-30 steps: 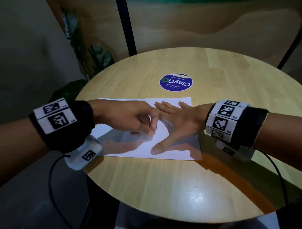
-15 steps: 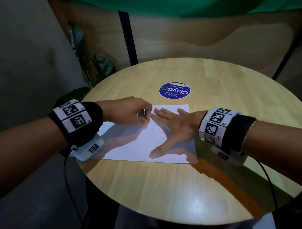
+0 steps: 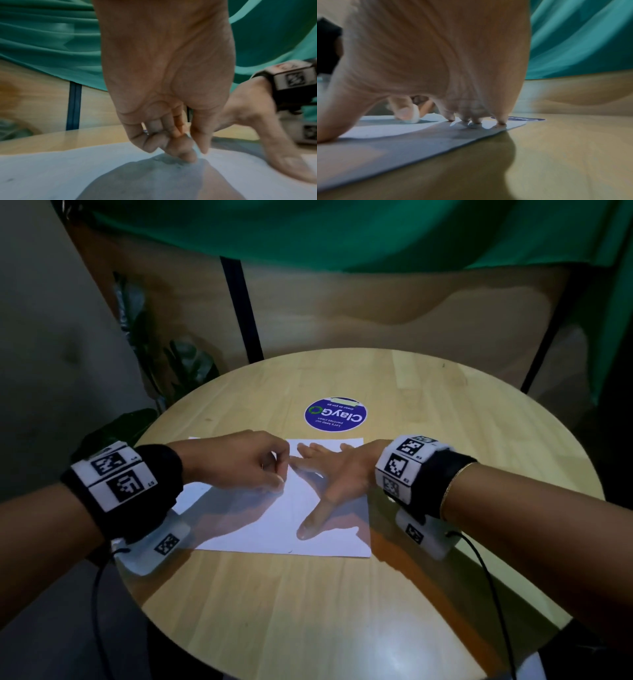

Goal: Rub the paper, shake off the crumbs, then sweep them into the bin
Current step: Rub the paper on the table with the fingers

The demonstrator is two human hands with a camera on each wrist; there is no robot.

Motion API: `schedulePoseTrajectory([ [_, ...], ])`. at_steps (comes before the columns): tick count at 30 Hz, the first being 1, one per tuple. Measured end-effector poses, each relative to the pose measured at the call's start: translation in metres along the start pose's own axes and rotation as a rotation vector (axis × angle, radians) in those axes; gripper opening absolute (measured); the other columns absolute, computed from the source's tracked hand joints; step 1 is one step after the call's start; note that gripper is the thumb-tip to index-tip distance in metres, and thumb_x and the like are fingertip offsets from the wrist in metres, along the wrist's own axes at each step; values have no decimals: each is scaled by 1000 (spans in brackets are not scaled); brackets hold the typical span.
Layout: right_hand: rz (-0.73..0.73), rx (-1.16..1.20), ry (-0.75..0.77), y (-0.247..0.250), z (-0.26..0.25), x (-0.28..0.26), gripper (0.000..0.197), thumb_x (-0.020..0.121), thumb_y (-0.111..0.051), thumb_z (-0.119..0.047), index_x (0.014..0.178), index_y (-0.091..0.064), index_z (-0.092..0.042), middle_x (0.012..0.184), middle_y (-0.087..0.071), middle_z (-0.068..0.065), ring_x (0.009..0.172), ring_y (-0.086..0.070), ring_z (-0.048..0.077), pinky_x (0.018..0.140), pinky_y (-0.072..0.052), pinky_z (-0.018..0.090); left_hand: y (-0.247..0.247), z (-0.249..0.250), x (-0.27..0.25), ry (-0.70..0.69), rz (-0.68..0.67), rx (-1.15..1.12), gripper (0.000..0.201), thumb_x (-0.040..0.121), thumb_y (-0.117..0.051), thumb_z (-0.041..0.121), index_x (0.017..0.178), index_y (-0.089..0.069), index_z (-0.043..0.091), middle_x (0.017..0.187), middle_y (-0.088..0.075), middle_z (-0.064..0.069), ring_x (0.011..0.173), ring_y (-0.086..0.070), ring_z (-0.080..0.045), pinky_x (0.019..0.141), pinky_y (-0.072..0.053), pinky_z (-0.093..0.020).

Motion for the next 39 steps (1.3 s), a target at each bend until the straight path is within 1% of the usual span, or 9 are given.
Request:
schedulePoseTrajectory([
  [3, -9, -19, 0, 2, -4, 6, 130, 75, -70, -85, 166, 12, -45, 172, 26, -15, 158, 25, 9, 127, 11, 58, -2, 5, -4, -21, -171, -68, 7, 98, -78, 16, 94, -72, 15, 83, -79, -14, 69, -65, -16, 72, -53, -30],
  [7, 0, -31, -10, 0, -1, 8, 133, 73, -67, -89, 165, 17, -44, 171, 29, -17, 156, 28, 7, 126, 15, 53, 16, -8, 0, 40, 42, -19, 7, 98, -76, 18, 93, -73, 20, 81, -83, 1, 69, -70, -10, 76, -54, -29],
  [12, 13, -26, -5, -4, 1, 14, 136, 67, -67, -93, 164, 18, -48, 170, 29, -18, 156, 29, 7, 126, 15, 56, -4, 2, -8, -29, -201, -169, 12, 96, -81, 14, 88, -72, 15, 89, -81, -17, 74, -68, -18, 77, -55, -35],
  [17, -7, -42, -21, -4, 0, 12, 135, 69, -66, -93, 164, 19, -46, 169, 31, -20, 155, 30, 5, 127, 15, 54, 7, -10, 3, 11, 75, -49, 14, 98, -76, 14, 87, -68, 19, 85, -83, -3, 71, -72, -14, 78, -59, -37],
  [21, 5, -29, -21, -4, 0, 13, 132, 68, -67, -93, 166, 10, -47, 170, 30, -19, 155, 29, 6, 126, 15, 53, -6, 6, -4, -42, -190, -144, 11, 98, -78, 12, 91, -69, 12, 89, -81, -18, 71, -67, -17, 74, -54, -30],
  [26, 7, -55, -26, -4, 0, 14, 135, 67, -63, -96, 163, 20, -48, 170, 30, -19, 156, 29, 8, 126, 15, 53, 11, -5, 7, 20, 106, 18, 8, 97, -74, 18, 90, -71, 18, 83, -83, 1, 81, -75, -17, 88, -63, -44],
  [31, -2, -31, -28, -3, 0, 12, 131, 67, -65, -94, 165, 9, -49, 171, 29, -18, 156, 29, 7, 127, 14, 55, -1, 9, 2, -13, -162, -77, 9, 97, -78, 17, 95, -73, 10, 81, -81, -4, 74, -68, -17, 77, -53, -34],
  [35, -12, -40, -32, -1, -2, 7, 132, 72, -64, -91, 163, 20, -47, 170, 31, -18, 156, 29, 8, 125, 14, 52, 14, 0, 8, 29, 112, 74, 7, 97, -73, 19, 90, -73, 23, 86, -83, 3, 82, -75, -13, 81, -58, -33],
  [39, -22, -22, -31, -1, -3, 7, 128, 70, -66, -92, 165, 9, -49, 171, 30, -16, 155, 30, 7, 125, 15, 53, -6, 20, 2, -51, -155, -77, 6, 97, -76, 11, 94, -72, 10, 87, -81, -14, 71, -68, -15, 73, -54, -28],
])
Point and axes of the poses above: each hand's wrist, its own x-axis towards the middle knuckle, its own y-axis out of the back of the hand, z = x × y, the point moved 3 cm from there along x, towards the middle knuckle
